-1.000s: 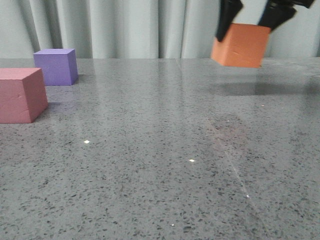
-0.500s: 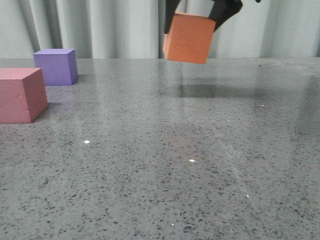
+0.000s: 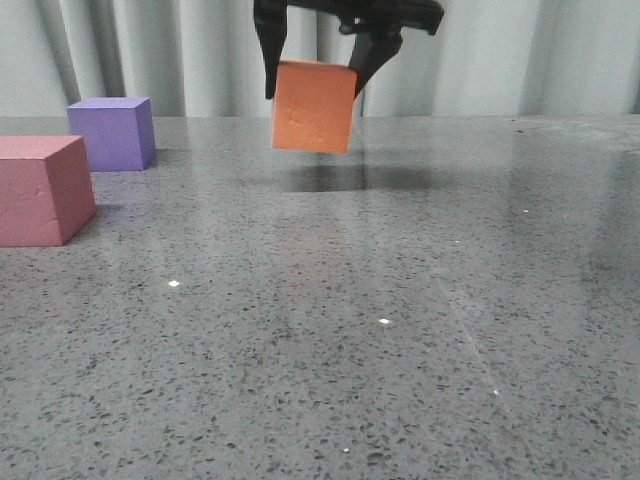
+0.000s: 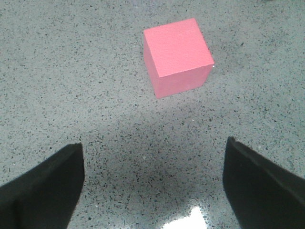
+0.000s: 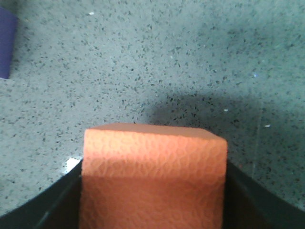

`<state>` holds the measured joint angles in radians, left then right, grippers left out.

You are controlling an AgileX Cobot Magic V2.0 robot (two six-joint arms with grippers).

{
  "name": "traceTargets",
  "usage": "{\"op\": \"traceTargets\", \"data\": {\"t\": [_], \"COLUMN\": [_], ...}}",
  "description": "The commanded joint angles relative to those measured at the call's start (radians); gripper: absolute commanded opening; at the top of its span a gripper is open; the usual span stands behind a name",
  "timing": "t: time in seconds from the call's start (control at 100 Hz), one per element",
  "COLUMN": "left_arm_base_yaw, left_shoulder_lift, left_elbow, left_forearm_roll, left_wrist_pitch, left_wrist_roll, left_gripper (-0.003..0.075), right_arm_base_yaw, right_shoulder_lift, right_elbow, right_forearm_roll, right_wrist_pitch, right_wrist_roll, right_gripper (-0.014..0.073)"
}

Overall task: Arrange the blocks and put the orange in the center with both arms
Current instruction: 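Lift the orange cube with the right gripper and carry it toward the table center, then set the orange cube down and open the right gripper, raising it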

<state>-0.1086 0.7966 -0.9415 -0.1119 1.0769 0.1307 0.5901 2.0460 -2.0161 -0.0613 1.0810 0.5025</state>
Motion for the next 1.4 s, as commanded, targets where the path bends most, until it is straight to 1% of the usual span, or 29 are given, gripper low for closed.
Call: {"op": "traceTargets", "data": {"t": [0.0, 0.44, 0.54, 0.6, 0.69, 0.79, 1.0, 1.17, 1.27, 1.39], "left_arm_base_yaw": [-0.008, -0.008, -0.008, -0.008, -0.008, -0.008, -0.008, -0.008, -0.008, -0.008], "left_shoulder_lift": [0.001, 0.001, 0.001, 0.001, 0.001, 0.001, 0.001, 0.001, 0.001, 0.001], "left_elbow": [-0.036, -0.036, -0.036, -0.036, -0.036, -0.036, -0.036, -0.036, -0.036, -0.036], "left_forearm_roll": [-0.011, -0.011, -0.011, -0.011, -0.011, -0.011, -0.011, -0.011, -0.011, -0.011], "left_wrist_pitch": [-0.043, -0.043, -0.043, -0.043, -0.043, -0.043, -0.043, -0.043, -0.043, -0.043], "left_wrist_roll": [-0.002, -0.002, -0.002, -0.002, -0.002, -0.002, -0.002, -0.002, -0.002, -0.002], "left_gripper": [0.0576, 0.0576, 0.0576, 0.0576, 0.0576, 0.0576, 0.0576, 0.0576, 0.0576, 0.0576], "right_arm_base_yaw": [0.001, 0.013, 0.013, 0.013, 0.013, 0.013, 0.013, 0.013, 0.013, 0.013], "right_shoulder_lift": [-0.040, 0.005, 0.005, 0.005, 0.005, 0.005, 0.005, -0.013, -0.047, -0.102], "right_elbow": [-0.043, -0.043, -0.043, -0.043, -0.043, -0.043, -0.053, -0.105, -0.125, -0.126], "right_forearm_roll": [-0.014, -0.011, -0.009, -0.009, -0.007, -0.006, -0.009, -0.047, -0.072, -0.091], "right_wrist_pitch": [-0.012, 0.010, 0.004, 0.000, 0.000, 0.001, 0.004, 0.030, 0.027, 0.028], "right_wrist_roll": [0.010, 0.011, 0.011, 0.011, 0.011, 0.011, 0.011, 0.004, -0.034, -0.140], "right_gripper": [0.0268, 0.0274, 0.0341, 0.0414, 0.0494, 0.0549, 0.0555, 0.0555, 0.0555, 0.0555]}}
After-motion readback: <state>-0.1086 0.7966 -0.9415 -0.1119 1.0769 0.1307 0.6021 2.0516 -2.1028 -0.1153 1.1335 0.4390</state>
